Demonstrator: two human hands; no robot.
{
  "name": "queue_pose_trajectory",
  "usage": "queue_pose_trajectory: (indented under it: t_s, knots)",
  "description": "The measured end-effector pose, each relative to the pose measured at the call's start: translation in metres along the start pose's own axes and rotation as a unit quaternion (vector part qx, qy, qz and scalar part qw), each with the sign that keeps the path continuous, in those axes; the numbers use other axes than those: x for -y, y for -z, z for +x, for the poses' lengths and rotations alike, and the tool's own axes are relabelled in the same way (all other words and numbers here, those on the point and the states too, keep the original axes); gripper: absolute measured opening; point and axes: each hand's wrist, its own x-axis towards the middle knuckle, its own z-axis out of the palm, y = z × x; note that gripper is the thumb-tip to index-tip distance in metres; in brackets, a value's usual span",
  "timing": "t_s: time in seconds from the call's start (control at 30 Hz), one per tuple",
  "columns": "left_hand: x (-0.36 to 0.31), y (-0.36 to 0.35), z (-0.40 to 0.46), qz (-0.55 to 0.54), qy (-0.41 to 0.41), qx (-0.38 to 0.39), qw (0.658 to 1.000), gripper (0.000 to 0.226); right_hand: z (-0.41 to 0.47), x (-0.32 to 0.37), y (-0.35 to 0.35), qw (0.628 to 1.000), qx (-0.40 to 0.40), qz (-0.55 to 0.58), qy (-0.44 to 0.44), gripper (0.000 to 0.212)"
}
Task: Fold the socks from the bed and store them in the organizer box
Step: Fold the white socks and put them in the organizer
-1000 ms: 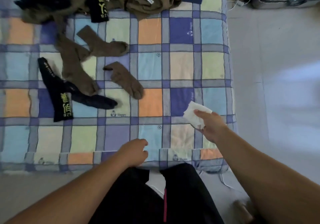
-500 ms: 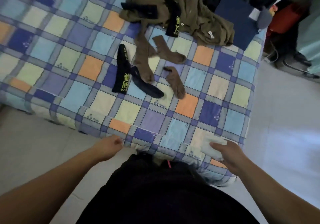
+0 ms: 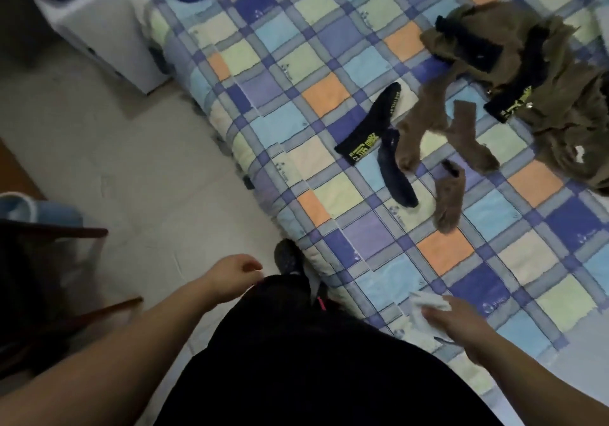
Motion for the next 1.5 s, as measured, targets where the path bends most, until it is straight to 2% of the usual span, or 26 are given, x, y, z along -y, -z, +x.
queue_pose_trajectory:
  t_s: [0.07,0.13,0.27,0.4,0.53,0.67,0.73,0.8,0.87,0.97,1.13,1.33,1.5]
  knots:
    - [0.017,-0.002,-0.010,0.041,0.001,-0.005,0.999,0.030,0.009,0.019,-0.003,0.998,-0.009,-0.065,0.020,0.007]
    - [0.039,0.001,-0.016,0.023,0.019,-0.015,0.999,0.031,0.017,0.048,-0.011,0.987,-0.016,-0.149,0.062,0.004]
    - [0.091,0.019,-0.020,-0.062,0.055,-0.055,0.995,0.026,0.024,0.133,-0.045,0.957,0.027,-0.256,0.136,0.023]
    - [0.148,0.047,-0.017,-0.134,0.086,-0.082,0.984,0.023,0.034,0.216,-0.100,0.923,0.024,-0.340,0.179,0.003]
    - [0.206,0.086,-0.019,-0.143,0.108,-0.070,0.981,0.019,0.034,0.295,-0.169,0.917,0.030,-0.353,0.184,0.010]
    - [0.257,0.132,-0.016,-0.133,0.124,-0.068,0.981,0.009,0.031,0.368,-0.238,0.893,0.059,-0.380,0.234,0.013]
    - [0.279,0.154,-0.014,-0.150,0.138,-0.081,0.976,0.011,0.033,0.393,-0.267,0.892,0.074,-0.376,0.242,0.005]
    - [0.295,0.177,-0.010,-0.190,0.152,-0.095,0.965,0.012,0.033,0.417,-0.289,0.890,0.078,-0.372,0.253,0.011]
    - [0.305,0.201,-0.006,-0.212,0.161,-0.108,0.958,0.012,0.036,0.434,-0.303,0.892,0.080,-0.367,0.254,0.007]
    - [0.307,0.234,0.007,-0.227,0.166,-0.136,0.950,0.017,0.043,0.455,-0.311,0.887,0.077,-0.380,0.250,0.024]
    - [0.275,0.291,0.042,-0.231,0.155,-0.155,0.948,0.014,0.079,0.483,-0.302,0.870,0.063,-0.435,0.225,0.010]
    - [0.216,0.365,0.085,-0.236,0.138,-0.168,0.947,0.009,0.128,0.538,-0.287,0.859,0.067,-0.478,0.172,0.019]
    - [0.168,0.426,0.116,-0.262,0.115,-0.178,0.941,0.009,0.159,0.609,-0.289,0.835,0.101,-0.509,0.182,0.017]
